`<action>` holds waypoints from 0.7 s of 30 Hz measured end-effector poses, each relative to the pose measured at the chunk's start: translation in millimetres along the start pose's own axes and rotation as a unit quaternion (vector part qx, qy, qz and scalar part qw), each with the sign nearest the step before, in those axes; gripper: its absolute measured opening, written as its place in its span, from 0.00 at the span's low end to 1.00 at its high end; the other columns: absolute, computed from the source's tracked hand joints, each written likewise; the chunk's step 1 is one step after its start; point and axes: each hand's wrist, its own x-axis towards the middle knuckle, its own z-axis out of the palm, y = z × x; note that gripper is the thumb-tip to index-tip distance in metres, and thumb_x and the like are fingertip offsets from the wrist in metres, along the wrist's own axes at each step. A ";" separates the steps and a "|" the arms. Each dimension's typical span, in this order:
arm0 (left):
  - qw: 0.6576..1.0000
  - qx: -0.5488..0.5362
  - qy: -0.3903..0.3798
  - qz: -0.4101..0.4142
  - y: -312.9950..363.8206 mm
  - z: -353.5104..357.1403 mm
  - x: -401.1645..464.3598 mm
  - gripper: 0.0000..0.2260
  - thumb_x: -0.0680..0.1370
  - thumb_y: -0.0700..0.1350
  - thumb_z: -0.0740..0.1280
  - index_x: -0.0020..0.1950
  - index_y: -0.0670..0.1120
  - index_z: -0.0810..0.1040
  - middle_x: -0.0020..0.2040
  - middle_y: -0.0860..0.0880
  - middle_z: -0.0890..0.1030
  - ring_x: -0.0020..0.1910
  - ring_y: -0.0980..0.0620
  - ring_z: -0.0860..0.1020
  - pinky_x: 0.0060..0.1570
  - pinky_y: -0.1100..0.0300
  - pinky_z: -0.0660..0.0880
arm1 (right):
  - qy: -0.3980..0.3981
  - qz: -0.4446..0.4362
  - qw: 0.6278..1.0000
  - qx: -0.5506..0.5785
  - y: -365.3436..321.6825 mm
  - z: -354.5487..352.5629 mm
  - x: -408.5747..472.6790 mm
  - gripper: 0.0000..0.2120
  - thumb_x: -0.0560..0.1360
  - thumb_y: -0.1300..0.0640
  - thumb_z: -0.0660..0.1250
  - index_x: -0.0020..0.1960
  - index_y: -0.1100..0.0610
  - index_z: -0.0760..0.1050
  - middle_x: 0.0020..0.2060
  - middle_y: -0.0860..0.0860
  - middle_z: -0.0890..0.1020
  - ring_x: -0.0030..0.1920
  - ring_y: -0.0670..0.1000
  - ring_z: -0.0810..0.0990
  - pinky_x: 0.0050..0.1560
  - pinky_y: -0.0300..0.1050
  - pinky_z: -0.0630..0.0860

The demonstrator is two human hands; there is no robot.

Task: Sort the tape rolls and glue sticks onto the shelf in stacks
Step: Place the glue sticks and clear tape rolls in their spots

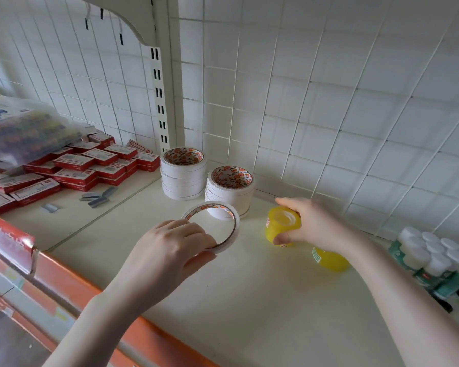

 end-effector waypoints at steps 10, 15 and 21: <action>0.999 0.016 0.017 0.026 -18.1 -26.8 20.2 0.09 0.74 0.52 0.63 0.42 0.50 0.80 0.37 0.55 0.78 0.37 0.52 0.76 0.36 0.57 0.74 | 0.127 -0.014 0.985 -0.114 -18.3 -1.7 -21.9 0.23 0.75 0.41 0.62 0.67 0.49 0.69 0.61 0.46 0.74 0.61 0.50 0.73 0.57 0.45 0.69; 0.999 0.013 0.022 0.044 -28.2 -31.2 49.7 0.12 0.74 0.53 0.61 0.41 0.49 0.81 0.35 0.54 0.79 0.36 0.51 0.77 0.34 0.57 0.75 | 0.152 0.011 0.972 -0.179 -24.7 2.8 -38.7 0.20 0.76 0.42 0.61 0.65 0.48 0.70 0.57 0.47 0.76 0.58 0.52 0.74 0.56 0.45 0.69; 0.998 0.013 -0.004 0.053 -38.1 -20.4 85.8 0.06 0.70 0.50 0.68 0.39 0.48 0.81 0.35 0.53 0.80 0.35 0.50 0.78 0.30 0.63 0.69 | 0.173 0.033 0.968 -0.178 -27.5 6.4 -52.7 0.19 0.75 0.41 0.61 0.62 0.48 0.72 0.54 0.47 0.77 0.55 0.54 0.76 0.54 0.49 0.72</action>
